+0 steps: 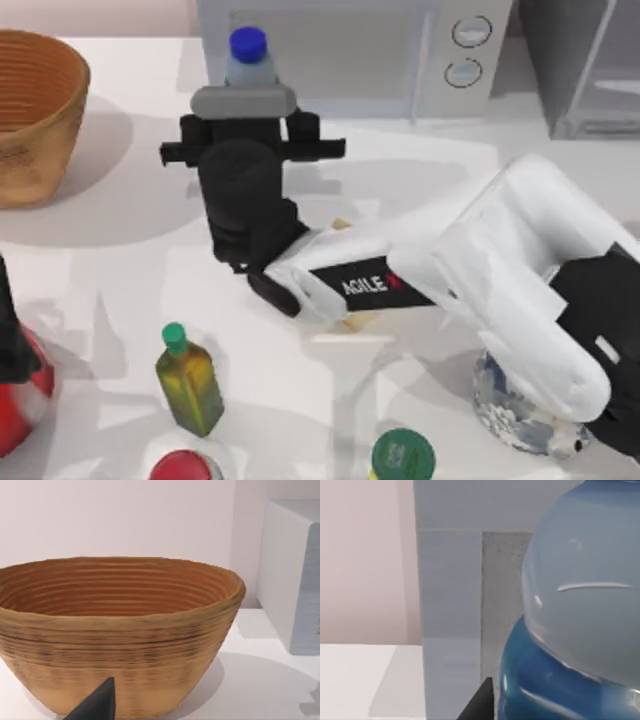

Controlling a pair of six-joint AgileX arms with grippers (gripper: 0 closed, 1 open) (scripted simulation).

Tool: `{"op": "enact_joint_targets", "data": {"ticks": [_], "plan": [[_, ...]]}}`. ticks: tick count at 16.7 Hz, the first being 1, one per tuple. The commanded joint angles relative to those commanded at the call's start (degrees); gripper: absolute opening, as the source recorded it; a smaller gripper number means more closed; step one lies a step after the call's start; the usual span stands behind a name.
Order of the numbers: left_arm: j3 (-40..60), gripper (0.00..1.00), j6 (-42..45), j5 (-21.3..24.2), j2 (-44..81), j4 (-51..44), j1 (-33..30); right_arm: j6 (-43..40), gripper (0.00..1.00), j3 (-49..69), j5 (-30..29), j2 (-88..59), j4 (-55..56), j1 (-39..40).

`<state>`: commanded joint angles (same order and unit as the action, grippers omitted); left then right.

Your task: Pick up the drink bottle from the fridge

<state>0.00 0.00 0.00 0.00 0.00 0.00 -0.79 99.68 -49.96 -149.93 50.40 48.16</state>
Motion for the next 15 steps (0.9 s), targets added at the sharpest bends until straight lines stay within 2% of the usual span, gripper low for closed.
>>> {"op": "enact_joint_targets", "data": {"ticks": [4, 15], "plan": [[0.0, 1.0, 0.0, 0.0, 0.0, 0.0, 0.0, 0.0, 0.0, 0.2, 0.1, -0.18, -0.04, -0.09], [0.0, 1.0, 0.0, 0.0, 0.0, 0.0, 0.0, 0.0, 0.83, 0.2, 0.1, -0.18, -0.04, -0.09]]}}
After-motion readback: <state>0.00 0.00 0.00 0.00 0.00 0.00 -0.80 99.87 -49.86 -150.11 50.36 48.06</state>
